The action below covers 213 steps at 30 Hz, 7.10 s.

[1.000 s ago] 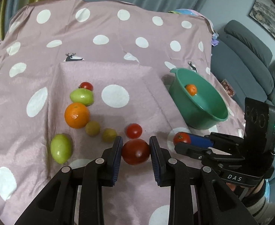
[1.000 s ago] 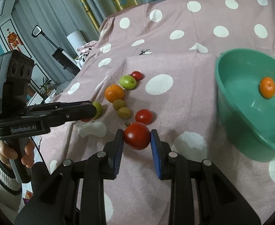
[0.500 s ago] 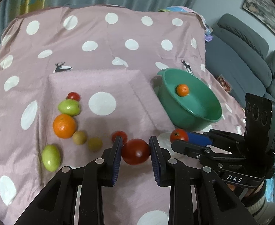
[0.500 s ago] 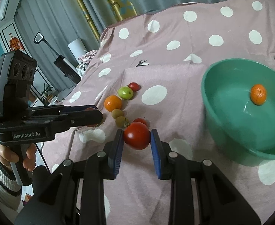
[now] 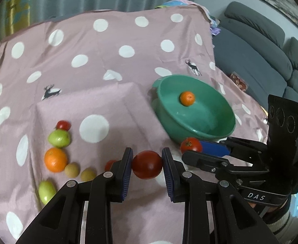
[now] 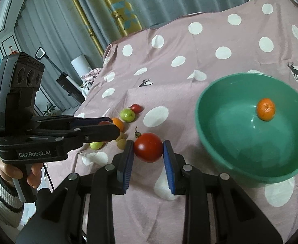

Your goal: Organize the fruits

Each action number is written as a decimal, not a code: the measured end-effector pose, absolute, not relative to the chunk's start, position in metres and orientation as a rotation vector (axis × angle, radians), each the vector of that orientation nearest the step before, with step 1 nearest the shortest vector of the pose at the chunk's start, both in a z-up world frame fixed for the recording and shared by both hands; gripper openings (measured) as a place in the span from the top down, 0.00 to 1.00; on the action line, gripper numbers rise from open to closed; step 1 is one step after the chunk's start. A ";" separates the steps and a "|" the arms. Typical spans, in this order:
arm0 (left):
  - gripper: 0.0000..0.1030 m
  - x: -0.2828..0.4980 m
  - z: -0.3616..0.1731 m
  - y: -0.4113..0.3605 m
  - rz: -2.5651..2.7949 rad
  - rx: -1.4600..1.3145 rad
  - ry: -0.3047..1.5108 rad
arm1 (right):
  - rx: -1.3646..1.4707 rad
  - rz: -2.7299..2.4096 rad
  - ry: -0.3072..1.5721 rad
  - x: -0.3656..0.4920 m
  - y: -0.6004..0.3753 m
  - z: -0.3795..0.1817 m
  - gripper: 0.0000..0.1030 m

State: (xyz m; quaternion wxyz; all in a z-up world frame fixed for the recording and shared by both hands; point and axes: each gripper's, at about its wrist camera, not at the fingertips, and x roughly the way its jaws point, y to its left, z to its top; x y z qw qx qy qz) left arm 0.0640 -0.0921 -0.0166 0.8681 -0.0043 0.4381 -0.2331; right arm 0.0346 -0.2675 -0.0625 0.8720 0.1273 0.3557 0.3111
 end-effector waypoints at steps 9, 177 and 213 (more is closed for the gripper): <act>0.71 0.076 -0.013 -0.126 -0.550 0.041 0.908 | 0.295 0.585 0.715 0.038 -0.296 -0.062 0.71; 0.73 0.072 -0.066 0.001 -0.337 -0.170 0.951 | 0.205 0.758 0.888 0.042 -0.197 -0.092 0.73; 0.73 0.079 -0.007 -0.126 -0.576 -0.022 0.870 | 0.350 0.557 0.685 0.035 -0.314 -0.062 0.73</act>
